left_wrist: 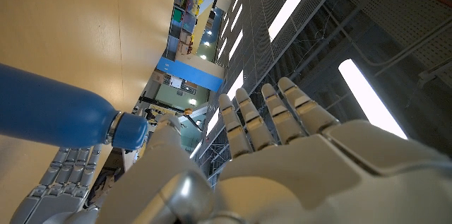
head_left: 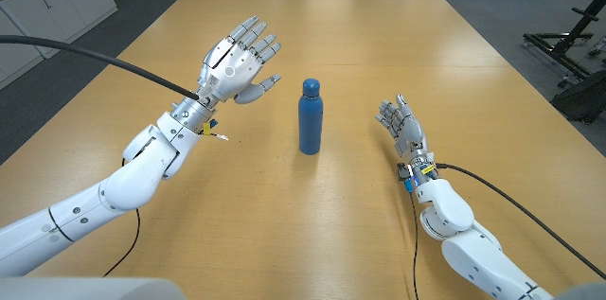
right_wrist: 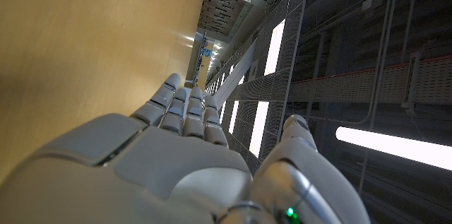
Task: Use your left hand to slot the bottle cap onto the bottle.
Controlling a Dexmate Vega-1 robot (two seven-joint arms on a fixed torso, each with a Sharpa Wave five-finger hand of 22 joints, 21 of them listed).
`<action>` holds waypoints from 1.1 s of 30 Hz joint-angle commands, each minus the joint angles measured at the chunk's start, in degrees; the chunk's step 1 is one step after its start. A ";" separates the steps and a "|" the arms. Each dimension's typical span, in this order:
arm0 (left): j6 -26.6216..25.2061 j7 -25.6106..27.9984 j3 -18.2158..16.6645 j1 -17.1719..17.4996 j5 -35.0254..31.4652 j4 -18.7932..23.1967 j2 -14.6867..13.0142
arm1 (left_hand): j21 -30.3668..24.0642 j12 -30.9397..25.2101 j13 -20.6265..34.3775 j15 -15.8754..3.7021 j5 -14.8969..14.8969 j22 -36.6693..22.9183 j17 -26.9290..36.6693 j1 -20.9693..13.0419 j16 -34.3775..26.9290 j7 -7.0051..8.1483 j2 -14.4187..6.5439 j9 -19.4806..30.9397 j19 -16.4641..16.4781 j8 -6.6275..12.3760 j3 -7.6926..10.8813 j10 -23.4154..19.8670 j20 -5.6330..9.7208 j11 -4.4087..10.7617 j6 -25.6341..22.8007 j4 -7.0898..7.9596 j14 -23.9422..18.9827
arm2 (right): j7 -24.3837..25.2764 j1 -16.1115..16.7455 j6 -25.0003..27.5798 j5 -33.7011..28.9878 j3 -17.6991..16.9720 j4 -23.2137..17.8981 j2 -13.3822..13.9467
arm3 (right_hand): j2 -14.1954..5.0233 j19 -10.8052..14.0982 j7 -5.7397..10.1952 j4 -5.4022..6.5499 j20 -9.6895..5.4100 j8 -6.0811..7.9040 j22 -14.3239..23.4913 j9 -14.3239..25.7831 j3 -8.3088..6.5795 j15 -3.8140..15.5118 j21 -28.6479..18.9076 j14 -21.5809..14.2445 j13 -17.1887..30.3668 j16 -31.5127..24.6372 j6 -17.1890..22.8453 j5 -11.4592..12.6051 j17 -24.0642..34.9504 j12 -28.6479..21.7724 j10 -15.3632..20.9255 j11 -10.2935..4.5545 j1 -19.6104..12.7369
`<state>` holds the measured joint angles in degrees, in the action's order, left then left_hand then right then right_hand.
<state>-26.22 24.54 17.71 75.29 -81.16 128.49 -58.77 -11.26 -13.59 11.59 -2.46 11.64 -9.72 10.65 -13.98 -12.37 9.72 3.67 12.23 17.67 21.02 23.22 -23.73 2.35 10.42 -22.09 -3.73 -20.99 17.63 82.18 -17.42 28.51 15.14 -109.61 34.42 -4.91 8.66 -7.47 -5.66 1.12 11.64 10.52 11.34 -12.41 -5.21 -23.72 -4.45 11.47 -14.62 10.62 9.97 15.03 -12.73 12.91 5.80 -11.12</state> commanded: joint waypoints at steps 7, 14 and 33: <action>1.00 9.16 -3.93 7.98 22.24 1.24 9.13 | -0.49 -0.63 0.16 -9.13 -0.30 -0.24 -0.08 -0.20 -0.53 -0.36 -1.29 -0.02 1.07 0.85 1.11 -2.28 3.07 -0.69 -1.65 -0.41 -1.61 | 2.18 0.07 1.87 -2.70 1.02 -2.46 0.36 | -0.55 0.52 -0.03 0.12 -0.23 -0.13 0.25 0.14 0.21 0.15 0.19 -0.24 0.05 0.03 -0.15 0.38 0.12 0.02 -0.23 -0.02 -0.15; 6.11 9.34 -9.82 12.61 35.09 4.34 10.92 | -0.66 -0.75 0.12 -8.56 -0.72 -0.30 -0.10 -0.16 -0.60 -1.80 -2.57 -0.17 2.04 0.81 1.93 -3.79 2.48 -2.69 -2.08 -0.77 -3.01 | 0.59 -1.04 -0.09 -2.07 0.73 -0.73 0.13 | -0.53 0.68 0.04 0.13 -0.29 -0.05 0.25 0.11 0.25 0.14 0.24 -0.35 0.04 0.00 0.07 0.37 0.12 -0.09 0.08 -0.18 -0.13; 40.30 -12.16 -16.57 11.85 90.72 -7.85 17.51 | -0.18 1.39 0.15 -3.86 -1.46 -0.64 0.27 2.94 1.03 -6.15 -6.07 -0.36 2.00 -2.05 3.17 -0.82 -0.33 -9.21 1.55 -0.64 -1.20 | -5.58 -3.91 -5.56 -0.16 1.43 4.31 -0.10 | -0.48 0.74 -0.01 0.13 -0.18 -0.04 0.25 0.07 0.33 -0.05 0.48 -0.38 0.02 0.03 0.15 0.36 0.12 -0.12 0.29 -0.06 -0.11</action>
<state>-0.85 24.25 1.77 89.36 -16.83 127.96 -44.30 -11.71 -12.80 11.59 -2.53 10.31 -10.08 10.64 -11.86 -11.83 3.80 -2.24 11.71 20.40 19.64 26.05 -25.56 2.21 2.09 -21.66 -4.51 -23.07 15.21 79.35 -19.86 27.43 16.09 -107.35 34.51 -4.91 9.05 -7.47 -5.42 0.72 11.65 10.52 11.33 -12.18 -4.91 -23.28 -4.75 11.48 -14.63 10.63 9.97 15.03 -12.73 12.90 5.81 -11.12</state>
